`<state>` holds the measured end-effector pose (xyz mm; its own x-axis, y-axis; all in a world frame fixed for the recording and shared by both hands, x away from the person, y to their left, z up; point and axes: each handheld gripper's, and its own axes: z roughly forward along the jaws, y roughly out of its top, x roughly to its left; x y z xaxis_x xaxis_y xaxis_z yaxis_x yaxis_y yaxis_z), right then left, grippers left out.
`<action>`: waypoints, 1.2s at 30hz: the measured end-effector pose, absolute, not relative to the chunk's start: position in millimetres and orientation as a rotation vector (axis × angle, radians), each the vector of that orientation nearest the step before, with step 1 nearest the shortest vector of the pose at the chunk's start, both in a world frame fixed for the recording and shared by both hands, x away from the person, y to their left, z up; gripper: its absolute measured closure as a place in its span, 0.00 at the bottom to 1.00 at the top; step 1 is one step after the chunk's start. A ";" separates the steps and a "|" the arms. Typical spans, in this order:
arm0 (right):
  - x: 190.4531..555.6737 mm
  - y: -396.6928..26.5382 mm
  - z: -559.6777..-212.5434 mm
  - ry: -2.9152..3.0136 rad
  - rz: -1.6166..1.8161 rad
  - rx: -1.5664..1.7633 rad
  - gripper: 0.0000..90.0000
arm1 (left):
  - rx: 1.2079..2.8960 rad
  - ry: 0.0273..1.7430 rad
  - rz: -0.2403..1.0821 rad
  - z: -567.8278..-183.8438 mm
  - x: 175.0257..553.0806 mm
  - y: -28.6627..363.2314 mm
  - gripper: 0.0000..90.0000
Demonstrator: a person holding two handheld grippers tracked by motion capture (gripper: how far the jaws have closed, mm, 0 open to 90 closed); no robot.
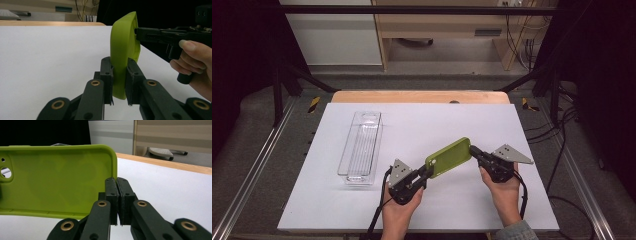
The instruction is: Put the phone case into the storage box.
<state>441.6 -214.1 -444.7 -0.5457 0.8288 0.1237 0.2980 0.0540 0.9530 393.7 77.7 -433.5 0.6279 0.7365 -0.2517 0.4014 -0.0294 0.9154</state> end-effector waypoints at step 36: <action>444.1 -214.9 -456.4 1.870 1.378 1.166 0.19 | 1.685 0.950 0.535 -405.1 413.1 127.4 0.88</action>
